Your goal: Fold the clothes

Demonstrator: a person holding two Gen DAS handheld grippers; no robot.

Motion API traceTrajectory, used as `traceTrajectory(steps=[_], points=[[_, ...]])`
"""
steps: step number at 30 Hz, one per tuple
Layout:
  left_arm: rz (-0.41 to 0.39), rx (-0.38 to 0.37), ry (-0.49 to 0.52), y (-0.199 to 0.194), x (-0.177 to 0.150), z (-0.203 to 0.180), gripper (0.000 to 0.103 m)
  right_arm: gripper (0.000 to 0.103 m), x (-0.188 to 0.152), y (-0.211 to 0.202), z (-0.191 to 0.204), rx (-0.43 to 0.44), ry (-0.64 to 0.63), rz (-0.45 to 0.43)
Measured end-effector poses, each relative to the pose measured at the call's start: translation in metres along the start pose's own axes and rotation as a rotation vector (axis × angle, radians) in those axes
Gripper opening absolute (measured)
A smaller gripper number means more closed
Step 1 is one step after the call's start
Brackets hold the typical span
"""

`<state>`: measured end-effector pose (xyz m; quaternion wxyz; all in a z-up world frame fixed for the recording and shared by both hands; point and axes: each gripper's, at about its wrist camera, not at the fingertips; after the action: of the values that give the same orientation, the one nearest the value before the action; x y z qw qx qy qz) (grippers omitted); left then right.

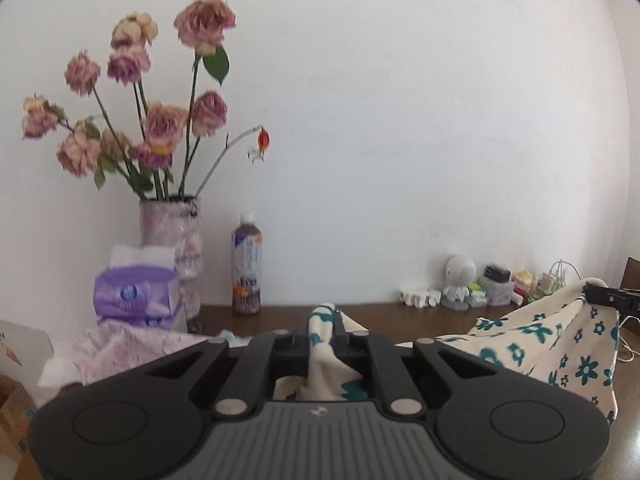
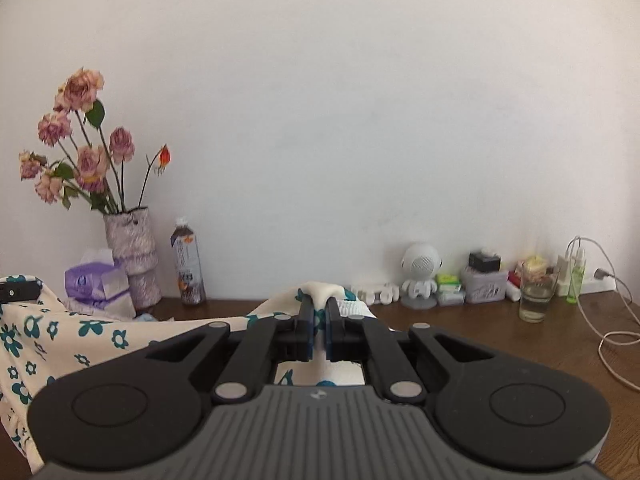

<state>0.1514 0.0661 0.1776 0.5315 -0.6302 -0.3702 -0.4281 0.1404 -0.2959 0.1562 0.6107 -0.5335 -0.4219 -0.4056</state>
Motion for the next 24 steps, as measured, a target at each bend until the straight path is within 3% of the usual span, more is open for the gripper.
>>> traceTrajectory(steps=[3, 6, 10, 15, 24], points=[[-0.069, 0.018, 0.003, -0.011, 0.023, 0.001, 0.007, 0.004, 0.016, -0.017, -0.005, 0.002, -0.007, -0.061], [-0.097, 0.026, 0.035, -0.02, 0.025, -0.001, 0.007, 0.004, 0.012, -0.031, 0.0, 0.004, -0.056, -0.093], [-0.028, -0.001, 0.078, -0.021, -0.003, 0.0, 0.007, 0.004, -0.019, -0.036, 0.006, 0.009, -0.126, -0.046], [0.103, -0.103, 0.022, -0.029, -0.057, 0.016, 0.007, 0.004, -0.068, -0.048, -0.001, 0.052, -0.105, 0.038], [0.215, -0.138, 0.11, -0.066, -0.133, 0.001, 0.007, 0.004, -0.13, -0.09, 0.0, 0.092, -0.092, 0.134]])
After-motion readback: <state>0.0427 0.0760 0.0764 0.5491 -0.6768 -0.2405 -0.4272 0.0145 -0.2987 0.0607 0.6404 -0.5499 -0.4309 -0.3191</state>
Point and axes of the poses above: each gripper's, at about its wrist camera, not at the fingertips, and y roughly the way its jaws point, z to its left, x to its top, and after that the axes turned 5 degrees about z, right-handed
